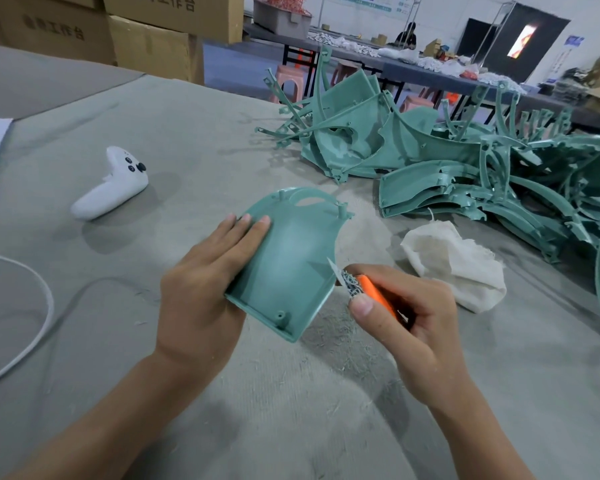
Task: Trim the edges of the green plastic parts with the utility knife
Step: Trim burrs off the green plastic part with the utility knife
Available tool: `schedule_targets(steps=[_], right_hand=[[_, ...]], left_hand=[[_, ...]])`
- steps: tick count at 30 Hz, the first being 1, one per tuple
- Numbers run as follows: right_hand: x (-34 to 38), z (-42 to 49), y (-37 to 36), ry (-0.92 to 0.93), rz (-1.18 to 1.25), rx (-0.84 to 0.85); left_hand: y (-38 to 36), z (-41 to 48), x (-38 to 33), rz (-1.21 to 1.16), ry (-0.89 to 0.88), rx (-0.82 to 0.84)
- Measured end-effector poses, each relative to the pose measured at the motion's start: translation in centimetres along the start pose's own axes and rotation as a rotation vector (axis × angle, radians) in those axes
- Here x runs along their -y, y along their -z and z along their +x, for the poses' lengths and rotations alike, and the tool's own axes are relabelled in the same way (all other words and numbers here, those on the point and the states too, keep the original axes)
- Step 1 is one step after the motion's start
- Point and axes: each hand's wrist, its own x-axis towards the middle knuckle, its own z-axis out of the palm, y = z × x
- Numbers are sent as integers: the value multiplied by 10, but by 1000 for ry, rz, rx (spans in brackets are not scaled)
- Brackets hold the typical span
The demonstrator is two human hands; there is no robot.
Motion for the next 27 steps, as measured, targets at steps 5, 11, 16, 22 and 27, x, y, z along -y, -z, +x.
schedule_targets(steps=[5,11,16,22,27], right_hand=[[-1,1,-1,7,-9,-47],[-3,2,-3,-7,-42,-95],[-4,3,-6,0,-122,-182],[-8,5,-8,10,-239,-287],[-10,8,-8,50,-308,-398]], left_hand=[[-1,-1,-2,-37,10,-6],[-7,-4,-1,-87,20,-17],[-9,-5,0,-44,-18,-18],[-12,-7,-2,-71,5,-27],[-12,-8,-3,-100,31,-25]])
